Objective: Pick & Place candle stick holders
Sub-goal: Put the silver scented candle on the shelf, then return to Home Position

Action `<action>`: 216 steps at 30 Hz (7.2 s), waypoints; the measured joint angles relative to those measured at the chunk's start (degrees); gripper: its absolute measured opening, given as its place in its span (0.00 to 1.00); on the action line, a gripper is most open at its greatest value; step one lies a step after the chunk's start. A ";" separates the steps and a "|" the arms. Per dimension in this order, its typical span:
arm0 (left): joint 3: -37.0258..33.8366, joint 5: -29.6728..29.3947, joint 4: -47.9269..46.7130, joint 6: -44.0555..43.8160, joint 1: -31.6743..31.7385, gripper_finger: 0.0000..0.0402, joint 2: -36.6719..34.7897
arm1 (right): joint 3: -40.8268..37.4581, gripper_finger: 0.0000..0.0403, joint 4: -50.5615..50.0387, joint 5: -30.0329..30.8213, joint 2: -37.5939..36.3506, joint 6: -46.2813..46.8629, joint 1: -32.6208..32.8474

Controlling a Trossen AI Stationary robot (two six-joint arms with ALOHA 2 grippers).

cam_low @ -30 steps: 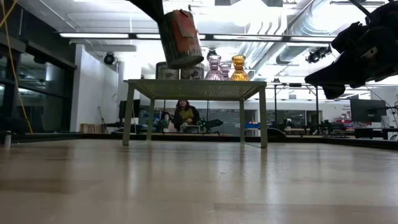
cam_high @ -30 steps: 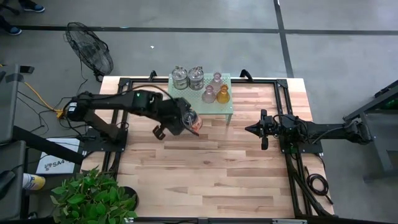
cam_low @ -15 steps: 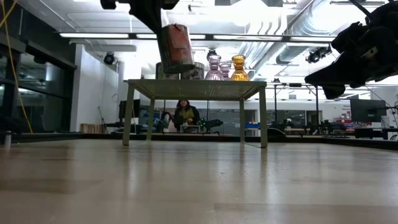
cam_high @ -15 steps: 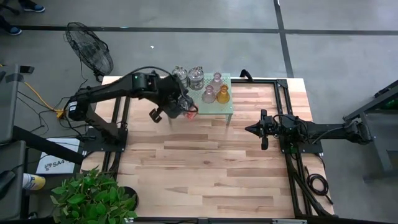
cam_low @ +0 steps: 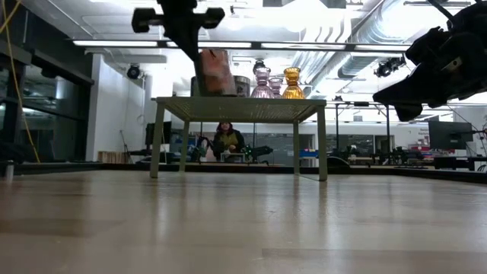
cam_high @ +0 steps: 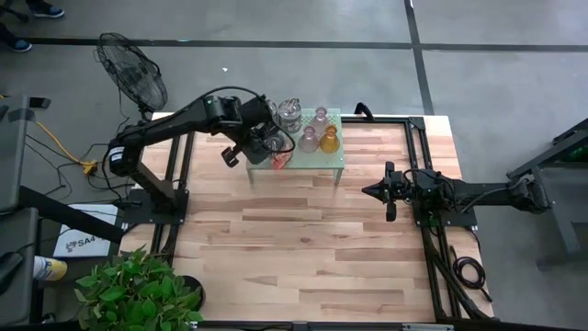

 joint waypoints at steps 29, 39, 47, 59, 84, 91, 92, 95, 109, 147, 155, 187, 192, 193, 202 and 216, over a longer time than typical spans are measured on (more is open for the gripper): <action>4.76 -5.62 -1.49 0.99 1.56 0.00 2.28 | 0.01 0.00 -0.01 0.00 0.01 0.00 -0.01; 4.76 -4.29 -1.91 -0.64 1.51 0.00 2.26 | 0.00 0.00 0.00 0.00 0.00 0.02 -0.01; 4.76 -4.17 -2.72 -2.77 1.51 0.00 2.24 | 0.00 0.00 0.00 -0.01 0.00 0.00 0.00; 4.81 -3.59 -3.25 -3.74 1.51 0.00 2.39 | 0.01 0.00 -0.01 -0.02 0.01 0.01 -0.01; 4.83 -2.82 -3.27 -7.08 1.51 0.00 2.44 | 0.00 0.00 -0.02 -0.01 0.02 0.00 0.00; 4.83 -2.84 -3.27 -7.30 1.51 0.00 2.46 | 0.01 0.00 0.00 -0.02 0.02 0.01 -0.01; 4.83 -2.84 -3.27 -7.30 1.51 0.00 2.46 | 0.01 0.00 0.00 -0.01 0.02 0.00 0.00; 4.83 -2.84 -3.27 -7.30 1.51 0.00 2.46 | 0.00 0.00 0.00 -0.01 0.00 0.00 -0.01; 4.83 -2.86 -2.68 -7.57 1.51 0.00 2.46 | 0.00 0.00 -0.01 -0.02 0.00 0.01 0.00; 4.94 -5.40 0.49 -13.34 1.51 0.12 2.48 | 0.01 0.00 0.00 0.00 0.01 0.02 -0.01; 4.94 -11.00 1.22 -21.77 0.17 0.12 2.48 | 0.00 0.00 0.00 0.00 0.01 0.01 -0.01; -1.34 -19.31 15.80 -64.70 -12.13 0.01 3.46 | 0.02 0.00 0.00 0.00 0.02 0.00 -0.01; -3.48 -28.64 20.51 -68.82 -19.13 0.00 3.46 | 0.00 0.00 0.00 0.00 0.02 0.00 0.00; -4.03 -29.32 21.42 -69.99 -20.46 0.00 3.32 | 0.00 0.00 0.00 0.00 0.02 0.00 0.00; -14.27 -28.54 32.08 -73.29 -28.85 0.00 -0.77 | 0.00 0.00 0.02 0.00 0.07 0.02 0.00; -46.50 -28.81 55.96 -76.24 -28.89 0.00 -30.83 | 0.00 0.00 -0.44 0.24 1.16 0.00 0.00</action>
